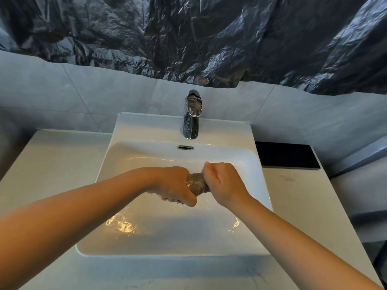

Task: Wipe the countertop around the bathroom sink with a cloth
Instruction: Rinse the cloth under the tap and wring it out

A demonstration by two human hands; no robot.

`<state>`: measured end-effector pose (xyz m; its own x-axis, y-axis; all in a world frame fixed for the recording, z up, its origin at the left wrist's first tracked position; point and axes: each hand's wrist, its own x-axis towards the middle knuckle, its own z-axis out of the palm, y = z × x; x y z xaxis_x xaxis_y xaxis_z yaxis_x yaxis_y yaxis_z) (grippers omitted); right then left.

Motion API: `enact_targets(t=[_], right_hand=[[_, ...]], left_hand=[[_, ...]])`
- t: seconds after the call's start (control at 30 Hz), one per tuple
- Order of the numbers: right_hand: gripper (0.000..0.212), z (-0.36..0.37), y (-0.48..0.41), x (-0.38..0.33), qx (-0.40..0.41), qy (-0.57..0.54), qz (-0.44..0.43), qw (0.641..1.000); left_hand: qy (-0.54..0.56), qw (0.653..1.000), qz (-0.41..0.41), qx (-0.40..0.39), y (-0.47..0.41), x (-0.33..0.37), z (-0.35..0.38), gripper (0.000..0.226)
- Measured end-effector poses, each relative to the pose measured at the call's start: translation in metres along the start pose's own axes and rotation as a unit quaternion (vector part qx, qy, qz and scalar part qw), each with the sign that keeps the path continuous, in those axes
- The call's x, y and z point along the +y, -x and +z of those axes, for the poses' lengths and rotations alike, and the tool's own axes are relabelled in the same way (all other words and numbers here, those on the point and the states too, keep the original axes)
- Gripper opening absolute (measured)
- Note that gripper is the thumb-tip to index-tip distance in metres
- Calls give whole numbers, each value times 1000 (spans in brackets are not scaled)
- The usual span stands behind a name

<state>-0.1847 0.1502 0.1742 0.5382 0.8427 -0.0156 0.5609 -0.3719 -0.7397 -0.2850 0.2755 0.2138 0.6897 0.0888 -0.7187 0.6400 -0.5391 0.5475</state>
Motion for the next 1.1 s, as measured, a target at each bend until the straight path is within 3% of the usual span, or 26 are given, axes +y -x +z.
enact_targets(t=[0.1,0.3,0.47,0.63,0.87,1.1], right_hand=[[40,2,-5,-1,-47,4,65,997],[38,-6,-11,1,-106,-2,115,988],[40,1,-17,3,-134,-48,193,971],[30,2,-17,4,-181,-4,217,959],[31,3,-22,2,-235,-75,360,900],[28,-3,-30,7,-301,-123,431,842]], left_hand=[[-69,996,8,52,-9,0,4,31],[-151,981,11,123,-18,2,11,28],[-182,972,29,149,-22,-3,17,22],[-209,966,35,146,-27,-8,20,25],[-286,943,65,156,-31,-10,19,26],[-306,931,96,174,-39,-14,20,24]])
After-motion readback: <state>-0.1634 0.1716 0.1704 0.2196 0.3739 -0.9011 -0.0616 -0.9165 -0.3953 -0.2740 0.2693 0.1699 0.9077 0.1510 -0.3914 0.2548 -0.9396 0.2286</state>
